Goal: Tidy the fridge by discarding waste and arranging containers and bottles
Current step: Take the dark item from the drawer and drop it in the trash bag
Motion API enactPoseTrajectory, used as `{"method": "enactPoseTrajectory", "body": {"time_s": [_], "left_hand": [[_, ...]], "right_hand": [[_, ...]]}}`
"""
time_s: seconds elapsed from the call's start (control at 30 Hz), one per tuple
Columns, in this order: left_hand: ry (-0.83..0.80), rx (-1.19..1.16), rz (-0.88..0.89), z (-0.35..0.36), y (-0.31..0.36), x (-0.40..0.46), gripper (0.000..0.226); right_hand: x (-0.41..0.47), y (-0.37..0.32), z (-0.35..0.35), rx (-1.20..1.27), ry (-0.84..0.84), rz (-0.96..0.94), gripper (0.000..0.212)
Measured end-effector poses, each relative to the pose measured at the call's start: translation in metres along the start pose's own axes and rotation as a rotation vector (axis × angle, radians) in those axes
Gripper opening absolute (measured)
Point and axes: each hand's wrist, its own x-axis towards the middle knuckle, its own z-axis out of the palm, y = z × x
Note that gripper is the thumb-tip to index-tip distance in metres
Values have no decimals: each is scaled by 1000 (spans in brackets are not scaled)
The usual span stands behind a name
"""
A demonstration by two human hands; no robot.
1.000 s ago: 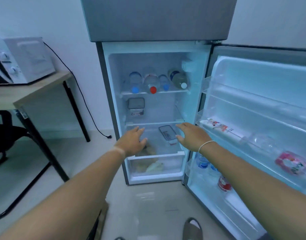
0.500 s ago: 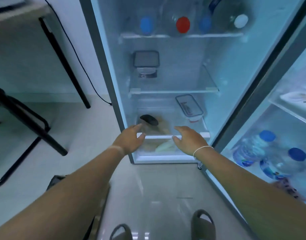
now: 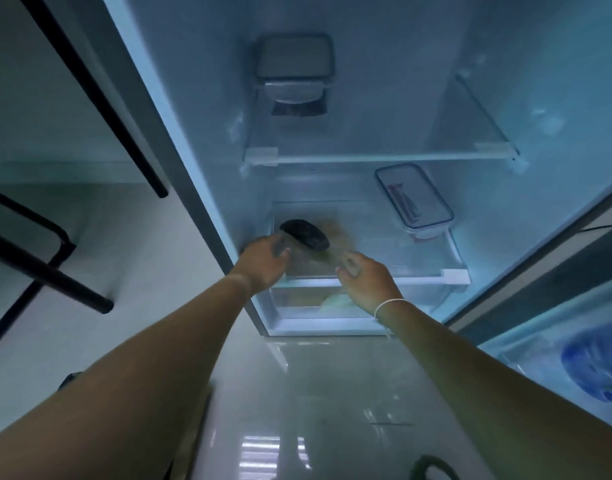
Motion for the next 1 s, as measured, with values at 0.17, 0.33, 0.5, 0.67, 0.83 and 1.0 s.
{"method": "enactPoseTrajectory", "body": {"time_s": [0.17,0.33,0.5,0.67,0.83,1.0], "left_hand": [[34,-75,-37,17,-1,47,48],[70,-13,-41,24,-4,87,46],[-1,-3,-50,29,-9,110,49],[21,-37,-105,33,-10,120,48],[28,-65,-199,36,-7,106,42],[29,-97,-194,32,-4,74,33]], "right_hand": [[39,0,21,232,43,87,46],[68,0,39,376,94,131,44],[84,-1,47,575,109,225,48],[95,-6,52,700,123,307,38],[91,-7,51,891,181,431,41],[70,-7,37,903,229,435,42]]}}
